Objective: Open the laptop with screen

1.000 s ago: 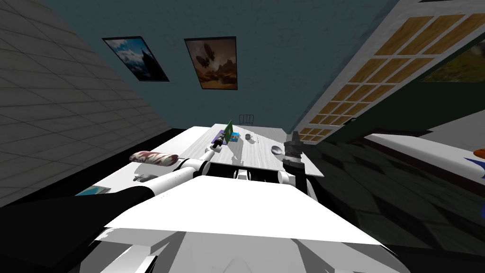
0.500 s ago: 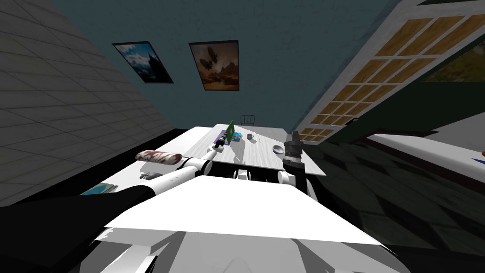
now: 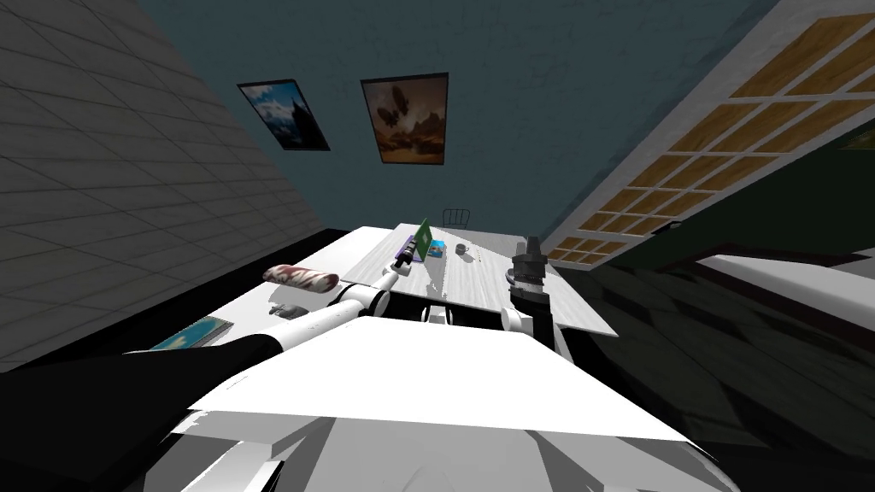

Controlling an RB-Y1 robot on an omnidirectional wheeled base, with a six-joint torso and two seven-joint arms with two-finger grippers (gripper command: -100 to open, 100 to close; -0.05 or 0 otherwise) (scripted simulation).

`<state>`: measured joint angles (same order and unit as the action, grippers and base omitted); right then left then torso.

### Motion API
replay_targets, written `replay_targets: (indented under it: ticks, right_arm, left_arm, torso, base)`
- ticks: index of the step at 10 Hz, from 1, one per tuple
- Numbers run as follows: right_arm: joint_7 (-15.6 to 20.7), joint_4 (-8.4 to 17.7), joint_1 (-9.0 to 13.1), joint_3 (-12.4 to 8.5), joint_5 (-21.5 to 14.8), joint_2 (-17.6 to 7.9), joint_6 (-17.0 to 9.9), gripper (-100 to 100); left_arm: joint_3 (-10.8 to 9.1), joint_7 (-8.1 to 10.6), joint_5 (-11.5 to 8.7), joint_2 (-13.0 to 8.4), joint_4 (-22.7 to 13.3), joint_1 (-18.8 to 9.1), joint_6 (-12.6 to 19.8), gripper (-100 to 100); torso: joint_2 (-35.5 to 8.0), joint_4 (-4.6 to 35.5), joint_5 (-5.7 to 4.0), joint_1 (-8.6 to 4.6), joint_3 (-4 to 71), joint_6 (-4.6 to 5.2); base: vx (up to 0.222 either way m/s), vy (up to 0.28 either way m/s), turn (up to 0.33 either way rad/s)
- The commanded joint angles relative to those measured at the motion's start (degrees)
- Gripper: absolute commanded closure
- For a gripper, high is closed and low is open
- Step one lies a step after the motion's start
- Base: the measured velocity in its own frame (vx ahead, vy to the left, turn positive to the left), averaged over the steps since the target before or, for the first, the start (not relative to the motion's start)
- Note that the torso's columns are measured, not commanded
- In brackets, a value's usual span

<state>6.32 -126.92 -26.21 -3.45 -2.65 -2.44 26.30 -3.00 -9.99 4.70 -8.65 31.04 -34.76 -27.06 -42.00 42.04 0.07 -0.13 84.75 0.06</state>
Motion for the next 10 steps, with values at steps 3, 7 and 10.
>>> replay_targets:
  ticks: [3, 7, 10]
  right_arm:
    - [0.0, 0.0, 0.0, 0.0, 0.0, 0.0, 0.0, 0]
    - [0.0, 0.0, 0.0, 0.0, 0.0, 0.0, 0.0, 0]
    - [0.0, 0.0, 0.0, 0.0, 0.0, 0.0, 0.0, 0]
  left_arm:
    - [1.12, 0.84, -1.0, 1.8, 2.4, 1.1, 1.7, 100]
    - [3.62, 2.39, -4.1, 6.2, 3.3, 0.8, 2.5, 100]
    - [4.45, 2.9, -5.2, 7.9, 3.7, 0.7, 2.8, 100]
  torso:
    - [-0.3, 0.2, -0.02, 0.13, -0.2, 0.07]
    - [-0.1, 0.4, -0.12, 0.25, -0.3, 0.05]
    - [0.3, 0.4, -0.03, 0.97, -0.3, -0.07]
  base:
    - [0.022, 0.044, 0.07]
    - [0.017, 0.065, 0.091]
    - [0.014, 0.072, 0.071]
